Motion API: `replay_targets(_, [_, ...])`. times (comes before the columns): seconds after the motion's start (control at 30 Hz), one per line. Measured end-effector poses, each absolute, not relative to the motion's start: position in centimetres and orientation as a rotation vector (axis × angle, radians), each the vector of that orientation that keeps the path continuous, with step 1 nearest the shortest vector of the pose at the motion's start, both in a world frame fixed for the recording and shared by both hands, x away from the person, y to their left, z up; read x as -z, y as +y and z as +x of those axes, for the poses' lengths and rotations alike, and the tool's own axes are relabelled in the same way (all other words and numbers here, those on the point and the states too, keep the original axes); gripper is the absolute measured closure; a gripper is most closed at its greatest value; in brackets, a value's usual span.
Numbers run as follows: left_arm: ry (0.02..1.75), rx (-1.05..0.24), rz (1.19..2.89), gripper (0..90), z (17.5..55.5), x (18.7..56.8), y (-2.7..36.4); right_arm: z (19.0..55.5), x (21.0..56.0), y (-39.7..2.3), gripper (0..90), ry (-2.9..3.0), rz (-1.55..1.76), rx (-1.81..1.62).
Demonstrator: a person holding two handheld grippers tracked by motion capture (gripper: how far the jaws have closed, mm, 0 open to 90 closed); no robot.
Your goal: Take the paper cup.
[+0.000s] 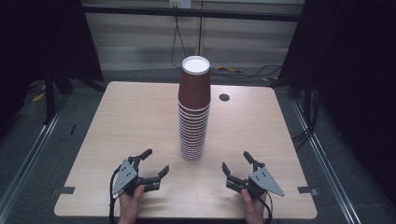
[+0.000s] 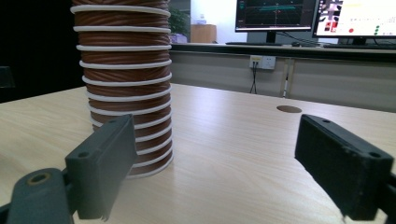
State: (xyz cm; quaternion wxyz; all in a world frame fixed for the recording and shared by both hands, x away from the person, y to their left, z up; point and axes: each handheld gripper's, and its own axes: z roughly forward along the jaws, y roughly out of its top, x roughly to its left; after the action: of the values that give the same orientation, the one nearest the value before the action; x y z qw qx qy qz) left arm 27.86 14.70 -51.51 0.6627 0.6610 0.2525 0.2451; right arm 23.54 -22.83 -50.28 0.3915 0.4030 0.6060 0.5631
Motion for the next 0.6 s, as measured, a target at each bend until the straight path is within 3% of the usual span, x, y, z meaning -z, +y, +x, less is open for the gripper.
replay_targets(0.6, [0.586, -0.537, 1.481, 15.6, 27.75, 51.55, 14.59, 23.76, 49.99, -22.71, 13.2, 1.601, 1.048, -1.462])
